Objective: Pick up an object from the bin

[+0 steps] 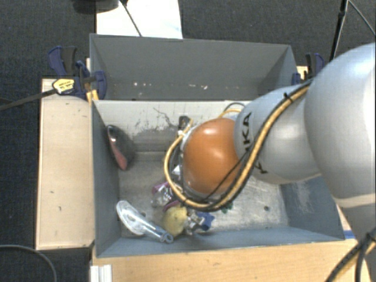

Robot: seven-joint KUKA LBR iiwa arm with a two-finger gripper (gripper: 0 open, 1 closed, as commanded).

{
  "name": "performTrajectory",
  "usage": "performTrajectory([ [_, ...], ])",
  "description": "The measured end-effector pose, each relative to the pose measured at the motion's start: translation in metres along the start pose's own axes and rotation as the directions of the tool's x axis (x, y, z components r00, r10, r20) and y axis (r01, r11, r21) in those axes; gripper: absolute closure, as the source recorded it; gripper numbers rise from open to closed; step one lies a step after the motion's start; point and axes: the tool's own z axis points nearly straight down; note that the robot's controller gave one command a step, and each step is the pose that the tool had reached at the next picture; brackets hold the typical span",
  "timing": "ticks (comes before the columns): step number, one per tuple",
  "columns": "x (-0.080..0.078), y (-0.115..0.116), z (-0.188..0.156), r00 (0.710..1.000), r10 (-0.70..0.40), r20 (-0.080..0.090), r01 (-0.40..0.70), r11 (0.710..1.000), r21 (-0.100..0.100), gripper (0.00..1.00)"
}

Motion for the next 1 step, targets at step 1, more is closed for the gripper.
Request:
performTrajectory([
  [1, -0.0003, 0.0006, -0.0009, 1.000, 0.003, -0.001, -0.003, 1.000, -0.001, 1.00],
])
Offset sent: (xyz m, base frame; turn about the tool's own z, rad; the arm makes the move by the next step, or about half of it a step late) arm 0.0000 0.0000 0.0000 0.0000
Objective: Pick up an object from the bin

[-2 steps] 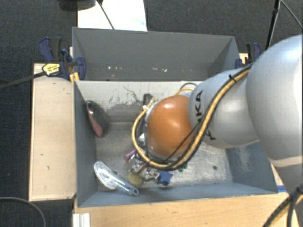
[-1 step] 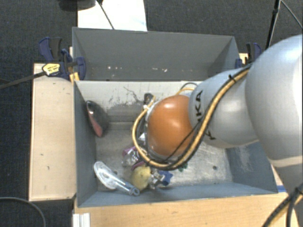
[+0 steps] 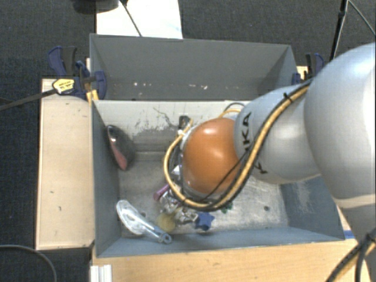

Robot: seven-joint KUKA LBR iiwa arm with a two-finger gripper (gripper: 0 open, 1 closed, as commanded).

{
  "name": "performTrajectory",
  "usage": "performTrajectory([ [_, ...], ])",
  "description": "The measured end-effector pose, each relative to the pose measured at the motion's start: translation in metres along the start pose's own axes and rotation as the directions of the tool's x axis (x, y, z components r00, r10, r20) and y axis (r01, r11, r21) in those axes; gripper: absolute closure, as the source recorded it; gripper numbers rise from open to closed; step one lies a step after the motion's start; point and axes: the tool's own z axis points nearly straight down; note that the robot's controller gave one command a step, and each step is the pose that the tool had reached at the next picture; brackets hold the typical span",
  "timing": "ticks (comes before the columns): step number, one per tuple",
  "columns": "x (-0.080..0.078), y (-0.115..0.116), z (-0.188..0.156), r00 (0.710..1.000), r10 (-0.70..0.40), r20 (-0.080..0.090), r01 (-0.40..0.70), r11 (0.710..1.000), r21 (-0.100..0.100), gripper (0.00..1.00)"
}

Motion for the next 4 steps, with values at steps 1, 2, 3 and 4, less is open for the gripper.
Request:
performTrajectory([
  [1, 0.0006, -0.0008, 0.0009, 1.000, 0.001, 0.000, -0.001, 1.000, 0.001, 0.00],
  [2, 0.0005, 0.0000, 0.0003, 1.000, 0.005, -0.001, -0.005, 1.000, 0.000, 1.00],
  [3, 0.0005, -0.0008, 0.0009, 1.000, -0.001, 0.001, 0.001, 1.000, 0.001, 0.00],
  [4, 0.0005, 0.0000, 0.0002, 1.000, 0.001, -0.002, -0.001, 1.000, 0.000, 1.00],
])
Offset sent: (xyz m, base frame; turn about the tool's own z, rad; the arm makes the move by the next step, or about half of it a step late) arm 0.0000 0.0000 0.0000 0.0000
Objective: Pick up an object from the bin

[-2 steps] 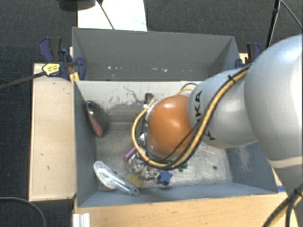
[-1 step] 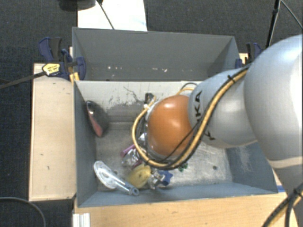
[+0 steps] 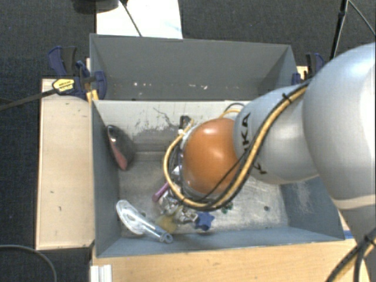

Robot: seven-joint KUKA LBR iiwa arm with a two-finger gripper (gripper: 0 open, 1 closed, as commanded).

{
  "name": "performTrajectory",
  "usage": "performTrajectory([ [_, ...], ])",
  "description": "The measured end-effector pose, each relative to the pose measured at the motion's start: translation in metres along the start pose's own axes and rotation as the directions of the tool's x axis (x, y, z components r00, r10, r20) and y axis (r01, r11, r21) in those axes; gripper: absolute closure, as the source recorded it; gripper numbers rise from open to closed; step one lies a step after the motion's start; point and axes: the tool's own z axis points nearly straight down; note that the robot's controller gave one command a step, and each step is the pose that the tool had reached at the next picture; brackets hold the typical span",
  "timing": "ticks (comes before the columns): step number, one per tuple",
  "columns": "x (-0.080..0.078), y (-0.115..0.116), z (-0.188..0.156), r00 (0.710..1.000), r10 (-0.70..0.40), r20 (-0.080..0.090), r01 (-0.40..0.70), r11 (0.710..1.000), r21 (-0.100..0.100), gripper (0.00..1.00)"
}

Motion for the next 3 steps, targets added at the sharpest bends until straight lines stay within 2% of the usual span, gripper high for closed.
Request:
performTrajectory([
  [1, -0.0001, -0.0008, 0.0006, 1.000, 0.003, 0.003, -0.003, 1.000, 0.002, 0.00],
  [2, 0.0000, 0.0000, 0.0000, 1.000, 0.004, 0.000, -0.004, 1.000, 0.000, 1.00],
  [3, 0.0000, -0.0008, 0.0007, 1.000, 0.006, 0.002, -0.006, 1.000, 0.002, 0.00],
])
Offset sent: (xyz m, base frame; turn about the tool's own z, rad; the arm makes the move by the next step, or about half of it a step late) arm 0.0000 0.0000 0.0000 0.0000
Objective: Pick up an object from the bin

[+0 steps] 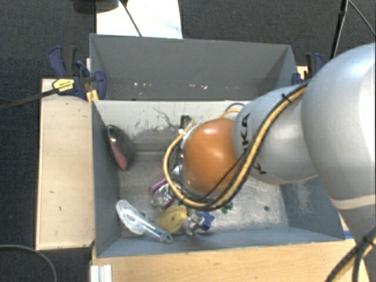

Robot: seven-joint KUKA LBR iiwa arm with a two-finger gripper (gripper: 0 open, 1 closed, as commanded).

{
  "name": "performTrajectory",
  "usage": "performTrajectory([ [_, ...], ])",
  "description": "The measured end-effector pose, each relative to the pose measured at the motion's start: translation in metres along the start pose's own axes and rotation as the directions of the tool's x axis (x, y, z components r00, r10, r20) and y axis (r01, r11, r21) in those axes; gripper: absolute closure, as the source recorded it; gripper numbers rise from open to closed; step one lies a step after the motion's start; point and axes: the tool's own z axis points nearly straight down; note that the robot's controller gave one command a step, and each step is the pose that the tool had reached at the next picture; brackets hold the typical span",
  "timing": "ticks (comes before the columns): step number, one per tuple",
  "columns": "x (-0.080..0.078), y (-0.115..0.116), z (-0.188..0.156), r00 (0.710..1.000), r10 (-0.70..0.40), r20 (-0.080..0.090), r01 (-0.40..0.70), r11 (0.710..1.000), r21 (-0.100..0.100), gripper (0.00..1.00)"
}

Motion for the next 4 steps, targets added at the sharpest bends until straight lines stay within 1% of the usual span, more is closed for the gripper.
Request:
performTrajectory([
  [1, 0.0001, 0.0008, -0.0006, 1.000, 0.002, -0.003, -0.002, 1.000, -0.002, 1.00],
  [2, 0.0001, 0.0000, 0.0000, 1.000, -0.014, 0.000, 0.014, 1.000, 0.000, 0.00],
  [3, 0.0001, 0.0008, -0.0006, 1.000, -0.013, -0.002, 0.013, 1.000, -0.002, 1.00],
  [4, 0.0001, 0.0000, 0.0000, 1.000, -0.011, 0.000, 0.011, 1.000, 0.000, 0.00],
])
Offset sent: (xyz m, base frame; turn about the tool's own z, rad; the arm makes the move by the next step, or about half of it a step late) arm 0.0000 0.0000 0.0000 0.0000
